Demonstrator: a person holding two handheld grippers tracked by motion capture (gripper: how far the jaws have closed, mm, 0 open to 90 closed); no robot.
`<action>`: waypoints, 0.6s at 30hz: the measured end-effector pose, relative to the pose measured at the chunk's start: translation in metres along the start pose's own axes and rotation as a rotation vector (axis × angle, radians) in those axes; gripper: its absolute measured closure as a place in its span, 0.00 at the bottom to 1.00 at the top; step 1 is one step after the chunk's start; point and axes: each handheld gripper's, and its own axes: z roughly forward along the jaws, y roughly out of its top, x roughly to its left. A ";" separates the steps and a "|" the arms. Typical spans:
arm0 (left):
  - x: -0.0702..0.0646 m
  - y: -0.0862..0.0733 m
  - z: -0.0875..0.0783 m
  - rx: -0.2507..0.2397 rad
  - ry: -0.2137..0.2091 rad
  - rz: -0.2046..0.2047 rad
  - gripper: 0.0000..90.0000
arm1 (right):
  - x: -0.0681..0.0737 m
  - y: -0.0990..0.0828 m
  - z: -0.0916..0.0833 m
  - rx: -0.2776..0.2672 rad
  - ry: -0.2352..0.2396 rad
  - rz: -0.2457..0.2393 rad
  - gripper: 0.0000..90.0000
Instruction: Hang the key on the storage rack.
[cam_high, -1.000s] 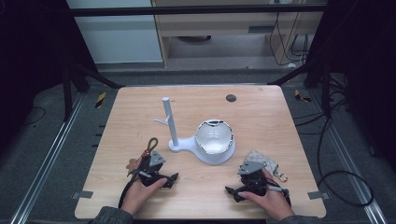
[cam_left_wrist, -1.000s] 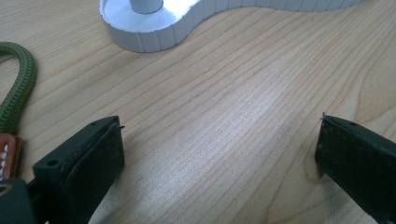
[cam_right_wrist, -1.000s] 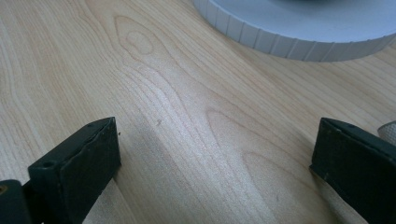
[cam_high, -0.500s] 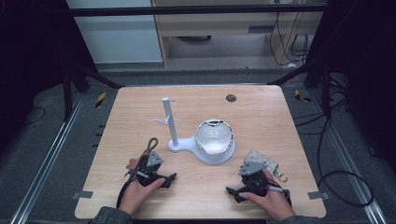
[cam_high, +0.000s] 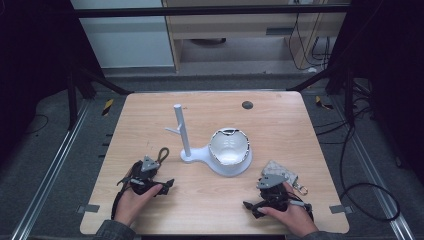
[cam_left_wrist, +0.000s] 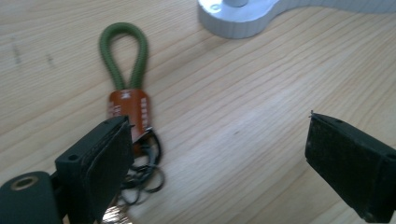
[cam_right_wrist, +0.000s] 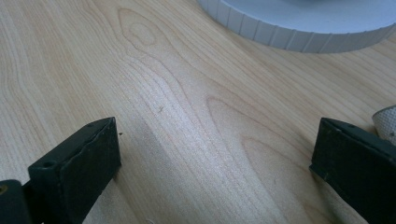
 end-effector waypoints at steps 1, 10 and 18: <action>0.003 0.001 -0.001 0.008 0.003 -0.008 0.08 | 0.000 0.000 0.000 0.000 0.000 0.000 0.01; 0.031 0.011 -0.012 0.100 0.038 -0.017 0.08 | 0.000 -0.001 -0.001 0.000 -0.001 0.001 0.01; 0.051 0.020 -0.015 0.153 0.034 -0.033 0.14 | -0.006 -0.001 -0.001 0.003 -0.033 0.032 0.01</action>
